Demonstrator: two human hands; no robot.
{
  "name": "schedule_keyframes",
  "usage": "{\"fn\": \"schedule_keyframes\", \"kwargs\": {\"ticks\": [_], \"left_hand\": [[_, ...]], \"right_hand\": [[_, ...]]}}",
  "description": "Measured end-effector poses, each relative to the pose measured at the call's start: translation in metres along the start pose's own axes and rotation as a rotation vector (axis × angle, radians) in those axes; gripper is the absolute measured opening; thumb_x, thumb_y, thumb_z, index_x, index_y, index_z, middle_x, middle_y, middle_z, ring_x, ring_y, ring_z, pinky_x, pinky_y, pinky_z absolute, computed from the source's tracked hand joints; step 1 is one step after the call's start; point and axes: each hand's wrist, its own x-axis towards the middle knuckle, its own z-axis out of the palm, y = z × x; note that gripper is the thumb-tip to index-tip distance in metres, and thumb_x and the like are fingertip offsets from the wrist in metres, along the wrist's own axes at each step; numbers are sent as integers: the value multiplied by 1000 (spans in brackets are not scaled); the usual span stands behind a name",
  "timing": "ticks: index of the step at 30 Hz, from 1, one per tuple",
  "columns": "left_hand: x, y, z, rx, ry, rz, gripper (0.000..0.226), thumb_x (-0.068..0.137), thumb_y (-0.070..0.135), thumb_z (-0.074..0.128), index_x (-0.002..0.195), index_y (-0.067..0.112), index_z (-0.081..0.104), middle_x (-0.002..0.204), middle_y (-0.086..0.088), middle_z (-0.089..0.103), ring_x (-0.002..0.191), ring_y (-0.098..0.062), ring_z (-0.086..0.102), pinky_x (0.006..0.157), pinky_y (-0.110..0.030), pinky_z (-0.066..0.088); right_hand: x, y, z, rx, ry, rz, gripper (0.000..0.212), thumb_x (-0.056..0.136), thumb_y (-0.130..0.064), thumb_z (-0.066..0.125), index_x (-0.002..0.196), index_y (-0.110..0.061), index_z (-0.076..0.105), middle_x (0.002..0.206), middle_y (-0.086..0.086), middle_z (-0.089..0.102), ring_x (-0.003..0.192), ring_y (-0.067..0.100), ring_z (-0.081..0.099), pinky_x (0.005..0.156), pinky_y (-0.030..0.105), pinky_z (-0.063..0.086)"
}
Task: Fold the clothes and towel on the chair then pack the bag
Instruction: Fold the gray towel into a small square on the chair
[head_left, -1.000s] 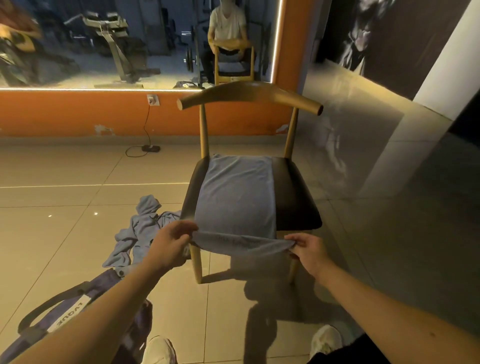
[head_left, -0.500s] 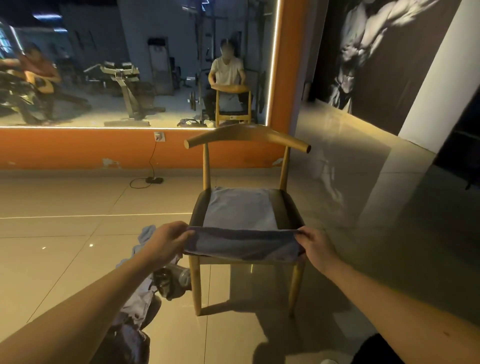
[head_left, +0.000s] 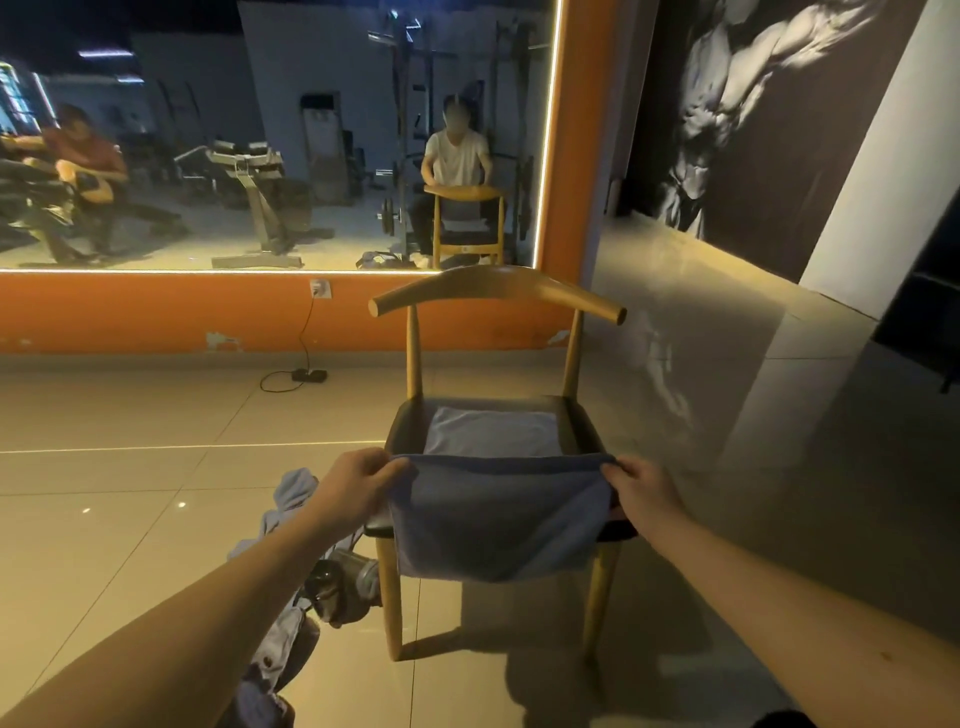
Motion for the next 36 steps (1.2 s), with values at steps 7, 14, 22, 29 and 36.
{"fn": "schedule_keyframes", "kwargs": {"ticks": [7, 14, 22, 29, 36], "left_hand": [[93, -9, 16, -64, 94, -95, 24, 101, 37, 60, 99, 17, 71, 89, -4, 71, 85, -20, 68, 72, -32, 55], [195, -28, 33, -31, 94, -154, 20, 101, 36, 61, 92, 19, 69, 86, -3, 71, 81, -15, 69, 65, -24, 50], [296, -82, 72, 11, 61, -219, 17, 100, 36, 62, 99, 20, 68, 90, -1, 71, 83, -14, 69, 71, -27, 54], [351, -131, 115, 143, 88, -232, 20, 98, 40, 64, 100, 22, 73, 95, 5, 69, 89, -11, 66, 91, -42, 58], [368, -148, 135, 387, -30, -83, 14, 92, 40, 72, 99, 28, 72, 128, 10, 57, 127, -17, 43, 112, -40, 36]], "right_hand": [[70, -6, 14, -66, 74, 55, 10, 101, -24, 58, 105, -21, 67, 102, 4, 68, 94, 21, 65, 70, 34, 55], [179, 0, 31, -142, 92, 105, 16, 97, -29, 66, 104, -16, 71, 98, 5, 71, 96, 24, 66, 85, 41, 55], [292, 38, 58, -256, 168, 137, 11, 92, -27, 72, 84, -20, 71, 86, 4, 71, 84, 23, 67, 77, 38, 56], [345, 72, 77, -366, 141, 130, 10, 97, -28, 66, 96, -19, 70, 91, -1, 68, 86, 18, 64, 65, 26, 44], [366, 89, 92, -496, 98, 114, 3, 92, -24, 71, 90, -21, 70, 100, 2, 64, 89, 16, 63, 69, 24, 51]]}}
